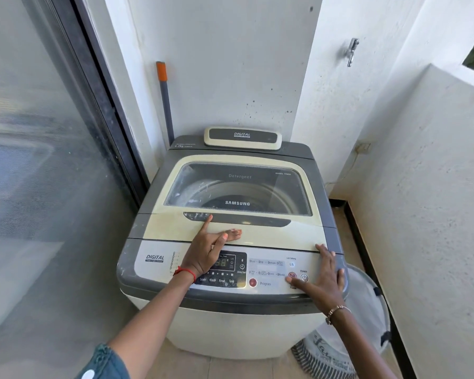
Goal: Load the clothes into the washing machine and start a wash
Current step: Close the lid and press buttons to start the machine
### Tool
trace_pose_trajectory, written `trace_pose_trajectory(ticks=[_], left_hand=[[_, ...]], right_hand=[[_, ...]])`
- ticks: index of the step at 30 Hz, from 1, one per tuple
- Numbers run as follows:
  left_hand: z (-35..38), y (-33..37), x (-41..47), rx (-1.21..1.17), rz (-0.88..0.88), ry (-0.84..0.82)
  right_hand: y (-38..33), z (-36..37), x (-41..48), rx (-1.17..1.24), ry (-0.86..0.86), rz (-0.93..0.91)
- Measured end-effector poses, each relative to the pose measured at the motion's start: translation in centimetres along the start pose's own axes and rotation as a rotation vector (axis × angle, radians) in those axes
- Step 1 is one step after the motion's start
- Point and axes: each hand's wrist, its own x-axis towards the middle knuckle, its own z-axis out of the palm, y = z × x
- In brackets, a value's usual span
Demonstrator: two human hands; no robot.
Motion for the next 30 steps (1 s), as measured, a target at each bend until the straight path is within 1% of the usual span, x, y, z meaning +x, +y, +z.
trace_pose_trajectory(ticks=[9,30], left_hand=[[0.21,-0.08,-0.21,0.09,0.081,0.014],[0.52,-0.37,-0.22,0.102,0.093,0.011]], right_hand=[[0.39,0.28,0.22,-0.029,0.017,0.008],[0.25,0.72,0.41,-0.115,-0.03,0.042]])
